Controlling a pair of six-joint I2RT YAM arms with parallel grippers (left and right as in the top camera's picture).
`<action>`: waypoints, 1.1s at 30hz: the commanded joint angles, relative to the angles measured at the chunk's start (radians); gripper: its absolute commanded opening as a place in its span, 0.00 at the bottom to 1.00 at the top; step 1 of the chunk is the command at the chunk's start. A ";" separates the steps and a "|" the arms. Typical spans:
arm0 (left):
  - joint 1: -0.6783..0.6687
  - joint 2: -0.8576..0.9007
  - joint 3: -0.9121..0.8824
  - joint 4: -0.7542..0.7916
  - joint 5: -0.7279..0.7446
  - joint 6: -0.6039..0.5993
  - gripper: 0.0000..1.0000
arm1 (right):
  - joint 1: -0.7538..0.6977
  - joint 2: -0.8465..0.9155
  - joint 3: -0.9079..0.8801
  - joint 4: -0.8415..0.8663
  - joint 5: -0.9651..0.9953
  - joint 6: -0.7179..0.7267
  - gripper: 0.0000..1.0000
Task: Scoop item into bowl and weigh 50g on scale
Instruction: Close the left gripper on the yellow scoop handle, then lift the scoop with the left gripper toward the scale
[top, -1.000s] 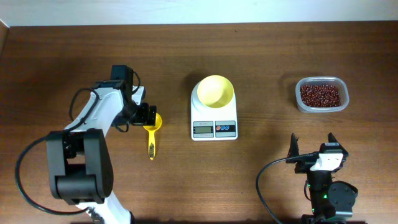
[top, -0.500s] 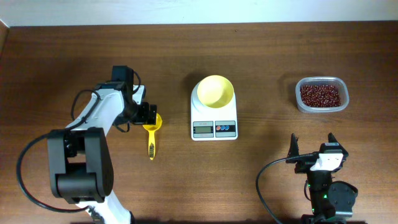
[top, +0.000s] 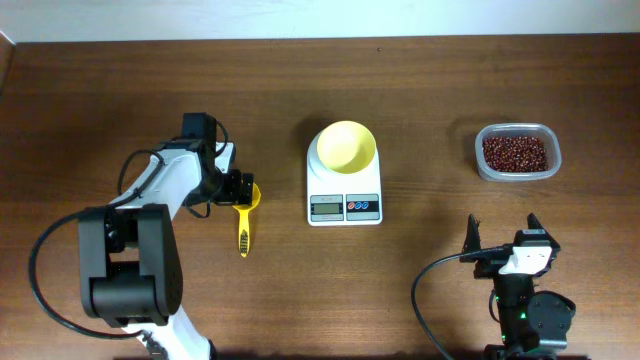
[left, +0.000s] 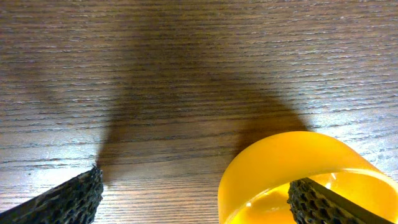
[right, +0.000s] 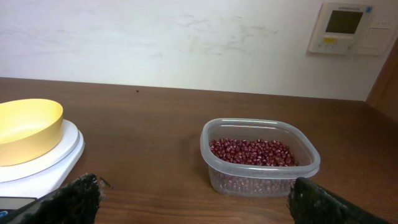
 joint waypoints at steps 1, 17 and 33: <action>0.000 0.009 -0.008 0.003 0.001 0.015 0.99 | 0.008 -0.006 -0.005 -0.005 -0.013 -0.003 0.99; 0.000 0.009 -0.008 0.026 0.001 0.015 0.21 | 0.008 -0.006 -0.005 -0.005 -0.013 -0.003 0.99; 0.000 0.004 0.041 0.021 0.016 0.014 0.00 | 0.008 -0.006 -0.005 -0.005 -0.013 -0.003 0.99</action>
